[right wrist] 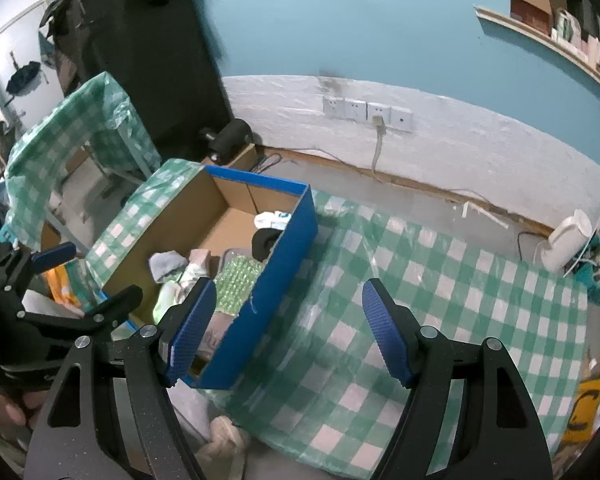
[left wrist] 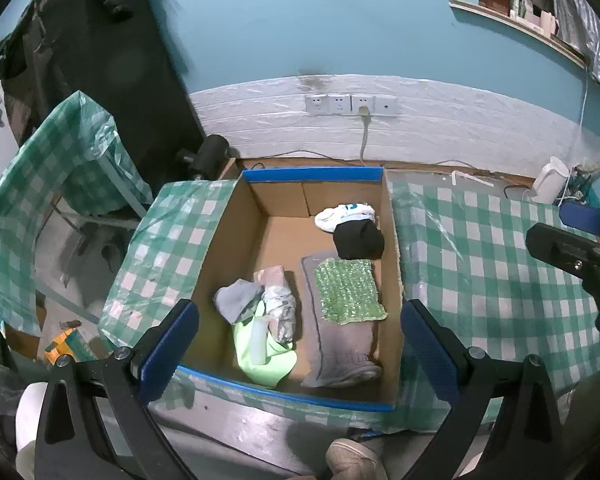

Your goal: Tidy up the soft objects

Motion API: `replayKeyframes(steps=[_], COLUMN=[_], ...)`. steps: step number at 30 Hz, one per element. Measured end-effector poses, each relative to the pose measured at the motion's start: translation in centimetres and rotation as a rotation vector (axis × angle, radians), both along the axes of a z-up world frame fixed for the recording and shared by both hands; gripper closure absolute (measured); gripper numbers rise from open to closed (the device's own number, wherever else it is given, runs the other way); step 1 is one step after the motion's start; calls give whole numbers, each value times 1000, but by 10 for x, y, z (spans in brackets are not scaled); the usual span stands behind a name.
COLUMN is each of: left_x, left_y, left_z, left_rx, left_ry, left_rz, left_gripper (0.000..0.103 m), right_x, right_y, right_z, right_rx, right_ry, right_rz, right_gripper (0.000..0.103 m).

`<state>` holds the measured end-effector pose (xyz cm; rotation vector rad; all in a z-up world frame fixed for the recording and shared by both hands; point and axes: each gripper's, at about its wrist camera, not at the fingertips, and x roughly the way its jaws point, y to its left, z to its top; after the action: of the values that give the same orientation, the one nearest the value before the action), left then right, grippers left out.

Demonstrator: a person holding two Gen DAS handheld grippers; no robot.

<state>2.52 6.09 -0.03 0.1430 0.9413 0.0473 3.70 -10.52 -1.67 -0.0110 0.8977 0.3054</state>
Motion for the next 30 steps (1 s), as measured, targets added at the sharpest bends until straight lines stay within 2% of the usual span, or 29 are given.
replayKeyframes(steps=[30], left_x=[-2], left_y=[-14], left_z=[-3], left_rx=[26], left_ry=[13], left_rz=[-32], left_gripper=[1], right_x=[-3], right_y=[-7], right_z=[-5], right_rx=[-6], right_ry=[13], right_rz=[-6], right_gripper=[28])
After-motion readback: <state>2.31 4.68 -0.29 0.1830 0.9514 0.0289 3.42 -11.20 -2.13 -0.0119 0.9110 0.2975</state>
